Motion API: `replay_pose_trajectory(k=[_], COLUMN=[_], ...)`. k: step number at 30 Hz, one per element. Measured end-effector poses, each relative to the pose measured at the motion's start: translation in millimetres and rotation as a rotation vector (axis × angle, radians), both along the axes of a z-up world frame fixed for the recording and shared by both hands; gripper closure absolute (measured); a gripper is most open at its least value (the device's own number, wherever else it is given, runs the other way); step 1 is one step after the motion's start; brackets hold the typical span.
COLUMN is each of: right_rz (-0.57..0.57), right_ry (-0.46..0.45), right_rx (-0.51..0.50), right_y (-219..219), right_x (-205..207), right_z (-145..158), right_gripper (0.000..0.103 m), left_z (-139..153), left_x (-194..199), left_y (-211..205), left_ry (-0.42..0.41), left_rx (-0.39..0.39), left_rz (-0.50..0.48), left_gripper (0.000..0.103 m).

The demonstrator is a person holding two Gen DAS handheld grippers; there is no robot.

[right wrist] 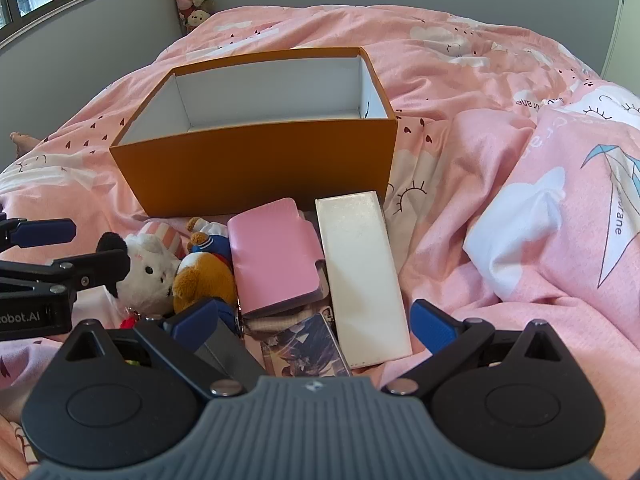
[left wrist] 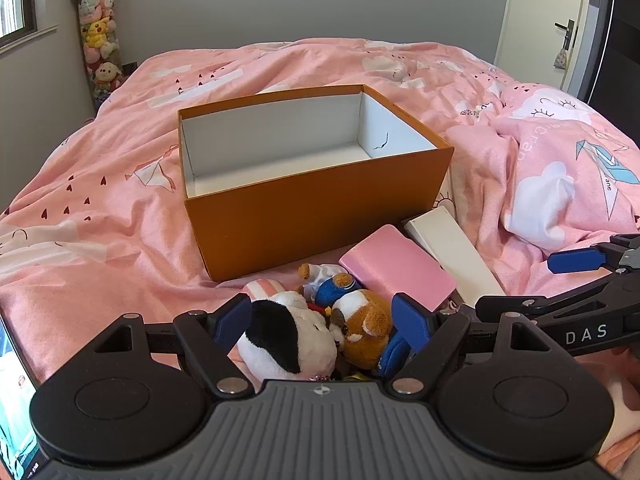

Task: Organize objects
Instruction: 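Move the right gripper toward the plush toys in front of the box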

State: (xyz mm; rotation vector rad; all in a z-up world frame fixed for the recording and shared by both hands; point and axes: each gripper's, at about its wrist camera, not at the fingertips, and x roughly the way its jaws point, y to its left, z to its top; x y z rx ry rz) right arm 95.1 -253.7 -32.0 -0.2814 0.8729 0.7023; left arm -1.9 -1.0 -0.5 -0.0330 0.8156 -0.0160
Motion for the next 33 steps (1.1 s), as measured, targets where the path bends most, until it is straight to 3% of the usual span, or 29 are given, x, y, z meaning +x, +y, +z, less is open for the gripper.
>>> replay_pose_trajectory(k=[11,22,26,33], right_rz=[0.002,0.031,0.088,0.257], right_ry=[0.013,0.036,0.078,0.239], right_rx=[-0.008,0.004,0.004,0.001], right_y=[0,3,10,45], right_x=[2,5,13,30], right_z=[0,1,4,4], right_gripper=[0.001,0.002,0.02,0.036], left_z=[-1,-2,-1,-12], left_x=[0,3,11,27], left_y=[-2,15,28,58], left_ry=[0.001,0.042,0.073,0.168], left_rx=[0.003,-0.095,-0.124,-0.154], left_rz=[-0.008,-0.009,-0.002,0.091], left_gripper=[0.01,0.032,0.037,0.034])
